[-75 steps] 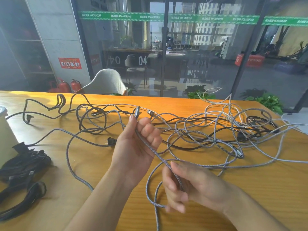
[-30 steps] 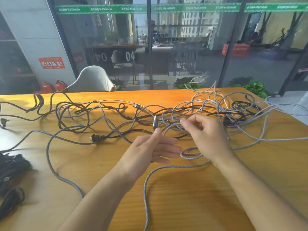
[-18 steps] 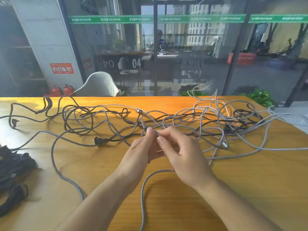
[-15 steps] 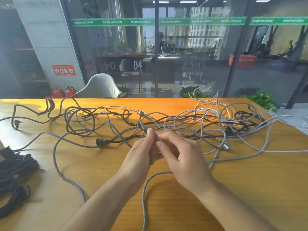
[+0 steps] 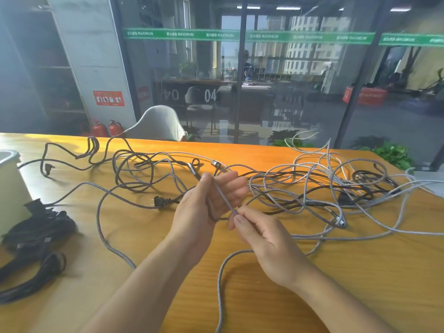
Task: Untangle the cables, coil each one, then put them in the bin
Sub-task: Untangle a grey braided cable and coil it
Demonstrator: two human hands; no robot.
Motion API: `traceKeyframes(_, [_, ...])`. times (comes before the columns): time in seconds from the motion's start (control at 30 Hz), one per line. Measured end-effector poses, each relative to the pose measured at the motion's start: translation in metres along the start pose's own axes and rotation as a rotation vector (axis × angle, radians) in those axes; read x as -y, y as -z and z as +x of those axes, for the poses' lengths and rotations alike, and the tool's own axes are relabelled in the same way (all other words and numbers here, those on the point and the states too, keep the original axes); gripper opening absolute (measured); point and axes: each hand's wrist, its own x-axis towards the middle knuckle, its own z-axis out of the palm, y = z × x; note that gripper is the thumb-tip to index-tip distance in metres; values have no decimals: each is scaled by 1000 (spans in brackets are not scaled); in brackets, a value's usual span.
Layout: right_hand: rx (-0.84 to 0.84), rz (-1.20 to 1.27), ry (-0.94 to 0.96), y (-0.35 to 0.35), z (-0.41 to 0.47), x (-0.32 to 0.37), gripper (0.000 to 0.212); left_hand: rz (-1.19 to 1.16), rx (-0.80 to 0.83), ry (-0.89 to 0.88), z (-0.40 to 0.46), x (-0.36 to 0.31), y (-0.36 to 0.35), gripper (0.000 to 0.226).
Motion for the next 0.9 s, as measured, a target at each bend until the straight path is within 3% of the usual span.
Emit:
traceKeyframes(0.33, [90, -69, 18, 8, -4, 4, 31, 98, 166, 134, -4, 7, 0, 64])
traceKeyframes(0.57, [201, -130, 6, -1, -4, -1, 28, 29, 168, 156, -7, 2, -4, 54])
traceKeyframes(0.77, [201, -137, 3, -2, -2, -7, 33, 33, 127, 161, -13, -6, -10, 56])
traceKeyframes(0.9, [355, -166, -109, 12, 1, -11, 46, -60, 140, 153, -10, -11, -5, 52])
